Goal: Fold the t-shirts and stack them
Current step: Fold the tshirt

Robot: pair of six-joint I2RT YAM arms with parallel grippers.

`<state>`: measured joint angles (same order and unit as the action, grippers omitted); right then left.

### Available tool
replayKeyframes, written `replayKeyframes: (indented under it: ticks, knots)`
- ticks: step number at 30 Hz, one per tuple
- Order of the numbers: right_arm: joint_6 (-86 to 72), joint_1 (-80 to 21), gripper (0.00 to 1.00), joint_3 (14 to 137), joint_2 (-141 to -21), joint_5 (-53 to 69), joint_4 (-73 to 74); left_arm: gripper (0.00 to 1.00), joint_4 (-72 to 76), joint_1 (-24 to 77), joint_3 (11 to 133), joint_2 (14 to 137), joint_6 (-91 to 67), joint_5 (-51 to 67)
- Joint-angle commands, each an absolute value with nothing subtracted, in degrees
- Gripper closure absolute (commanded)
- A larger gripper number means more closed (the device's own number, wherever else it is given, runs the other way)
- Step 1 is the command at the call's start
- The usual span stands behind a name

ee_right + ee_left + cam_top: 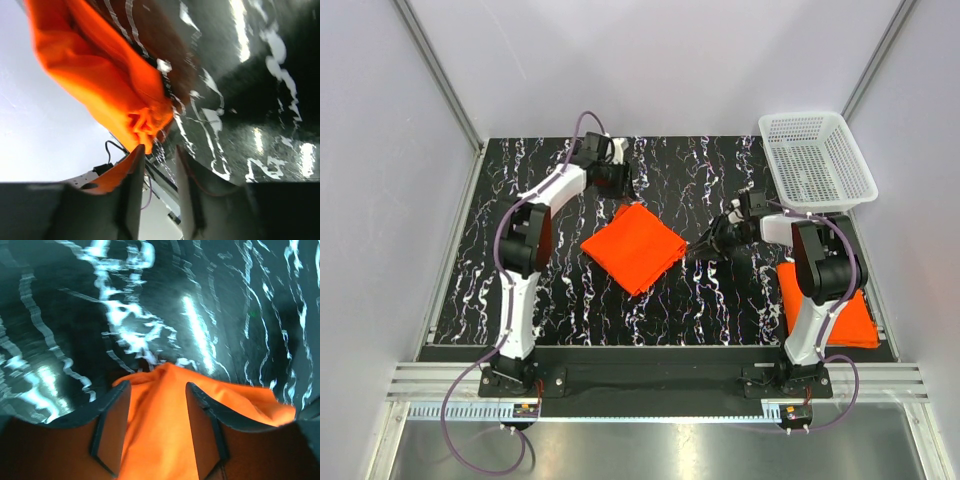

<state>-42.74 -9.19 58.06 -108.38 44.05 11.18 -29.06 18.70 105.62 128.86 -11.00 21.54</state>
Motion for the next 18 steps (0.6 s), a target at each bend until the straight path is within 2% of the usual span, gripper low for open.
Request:
replayKeyframes:
  ticks: [1,2,4,6,11,15,18]
  knots:
    - [-45.26,-11.07,0.64,56.78,-106.16,42.46,9.05,0.48,-28.21,16.96,104.78,122.53,-16.95,16.71]
    - [-45.35,-11.6,0.74,57.04,-106.69,41.49,8.97,0.48,-28.21,16.88,102.33,119.82,-18.27,13.74]
    - [-45.88,-12.65,0.87,58.17,-108.88,40.96,9.05,0.48,-28.57,16.09,99.77,117.0,-19.94,11.61]
    - [-46.84,-14.15,0.94,58.88,-109.68,39.3,9.05,0.48,-29.09,15.47,95.72,113.56,-22.23,8.8]
    - [-48.87,-14.77,0.95,62.66,-111.35,33.86,9.23,0.48,-32.42,11.17,88.53,111.27,-23.47,8.79]
    - [-44.84,-13.63,0.94,70.91,-116.0,31.47,12.64,0.51,-33.58,8.18,82.98,108.38,-23.64,9.93]
    - [-41.4,-12.66,0.93,80.22,-121.54,32.43,15.02,0.47,-32.26,7.91,80.25,104.6,-21.89,12.56]
